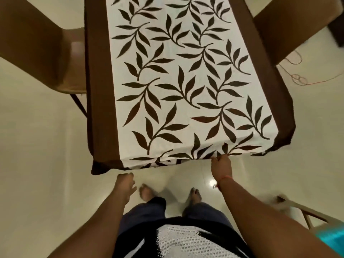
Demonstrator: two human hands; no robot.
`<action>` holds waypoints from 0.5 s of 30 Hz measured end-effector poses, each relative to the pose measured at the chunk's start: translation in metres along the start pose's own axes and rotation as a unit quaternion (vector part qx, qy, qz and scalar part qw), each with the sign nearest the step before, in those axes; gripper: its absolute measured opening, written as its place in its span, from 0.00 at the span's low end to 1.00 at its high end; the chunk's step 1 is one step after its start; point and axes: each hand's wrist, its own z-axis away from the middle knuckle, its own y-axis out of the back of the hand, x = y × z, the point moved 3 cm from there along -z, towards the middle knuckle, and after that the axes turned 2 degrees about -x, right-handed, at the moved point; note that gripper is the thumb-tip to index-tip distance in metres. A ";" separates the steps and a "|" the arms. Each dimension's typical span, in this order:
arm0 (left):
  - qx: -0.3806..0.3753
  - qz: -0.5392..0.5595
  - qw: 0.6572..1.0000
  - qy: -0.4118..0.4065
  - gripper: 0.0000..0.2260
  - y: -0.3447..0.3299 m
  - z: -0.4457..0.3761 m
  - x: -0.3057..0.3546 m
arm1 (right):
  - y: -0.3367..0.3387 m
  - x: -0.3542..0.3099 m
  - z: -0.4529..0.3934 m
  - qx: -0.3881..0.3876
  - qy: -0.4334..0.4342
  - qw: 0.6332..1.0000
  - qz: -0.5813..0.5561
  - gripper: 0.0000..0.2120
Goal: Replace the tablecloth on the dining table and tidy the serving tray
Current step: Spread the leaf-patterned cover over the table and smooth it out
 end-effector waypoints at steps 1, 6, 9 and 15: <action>-0.025 0.029 0.999 0.013 0.10 -0.013 0.003 -0.002 | -0.003 0.005 -0.003 -0.043 -0.062 0.994 -0.076 0.13; -0.058 0.214 0.974 0.036 0.16 -0.078 -0.012 -0.022 | -0.016 0.037 -0.042 -0.088 -0.261 0.858 -0.434 0.19; -0.087 0.344 0.935 -0.010 0.14 -0.112 -0.029 -0.027 | -0.014 0.042 -0.083 -0.098 -0.210 0.781 -0.580 0.16; -0.114 0.431 0.890 -0.092 0.21 -0.134 -0.045 -0.040 | -0.008 0.038 -0.104 -0.205 -0.125 0.679 -0.694 0.21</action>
